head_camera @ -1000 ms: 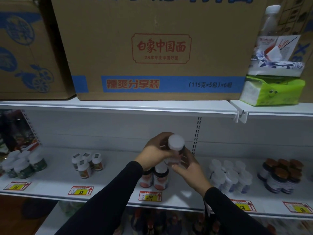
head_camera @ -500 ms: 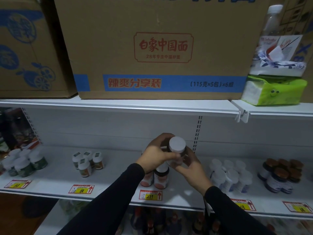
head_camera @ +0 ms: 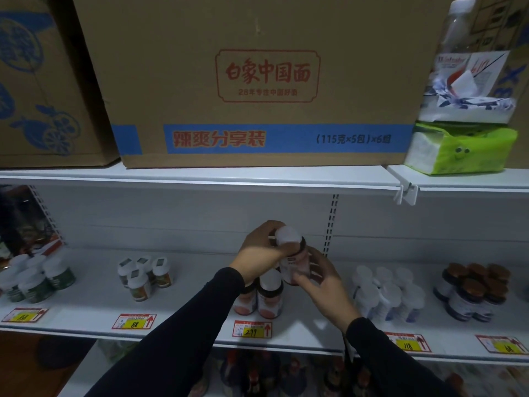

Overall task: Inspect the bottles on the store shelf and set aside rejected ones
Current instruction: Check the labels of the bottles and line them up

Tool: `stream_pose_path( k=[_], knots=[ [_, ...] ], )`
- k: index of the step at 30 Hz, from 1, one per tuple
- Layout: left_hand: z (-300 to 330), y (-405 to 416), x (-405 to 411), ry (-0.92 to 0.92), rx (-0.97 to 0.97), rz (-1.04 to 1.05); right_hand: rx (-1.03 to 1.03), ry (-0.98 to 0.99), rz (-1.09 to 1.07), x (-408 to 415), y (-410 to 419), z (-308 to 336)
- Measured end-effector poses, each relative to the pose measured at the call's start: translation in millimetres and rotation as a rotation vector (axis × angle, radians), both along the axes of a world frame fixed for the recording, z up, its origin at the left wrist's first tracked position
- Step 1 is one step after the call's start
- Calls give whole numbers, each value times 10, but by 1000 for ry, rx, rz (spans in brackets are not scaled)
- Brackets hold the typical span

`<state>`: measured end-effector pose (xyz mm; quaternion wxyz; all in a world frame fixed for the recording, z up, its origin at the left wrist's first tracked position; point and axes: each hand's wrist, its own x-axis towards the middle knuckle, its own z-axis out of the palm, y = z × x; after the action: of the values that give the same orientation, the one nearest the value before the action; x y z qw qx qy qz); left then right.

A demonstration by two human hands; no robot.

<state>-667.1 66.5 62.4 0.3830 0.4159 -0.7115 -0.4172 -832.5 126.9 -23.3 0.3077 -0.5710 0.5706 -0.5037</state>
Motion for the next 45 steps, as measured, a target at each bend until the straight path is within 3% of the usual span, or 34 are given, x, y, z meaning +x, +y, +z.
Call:
stream_pose_path(
  k=[3, 8, 16, 21, 33, 45],
  knots=[
    [-7, -84, -57, -10, 37, 19, 42, 62, -48, -85, -7, -92],
    [-94, -289, -202, -211, -35, -30, 111, 309, -157, -196, 10, -329],
    [-441, -565, -375, -513, -114, -132, 211, 566, -127, -259, -58, -843],
    [-633, -657, -427, -586, -65, -151, 212, 753, -144, -207, -85, -1141],
    [-827, -647, -468, -743, -221, -92, 355, 902, -104, -180, -57, -1329],
    [-735, -501, -417, -713, -211, -85, 387, 923, -73, -179, -69, -1275]
  ],
)
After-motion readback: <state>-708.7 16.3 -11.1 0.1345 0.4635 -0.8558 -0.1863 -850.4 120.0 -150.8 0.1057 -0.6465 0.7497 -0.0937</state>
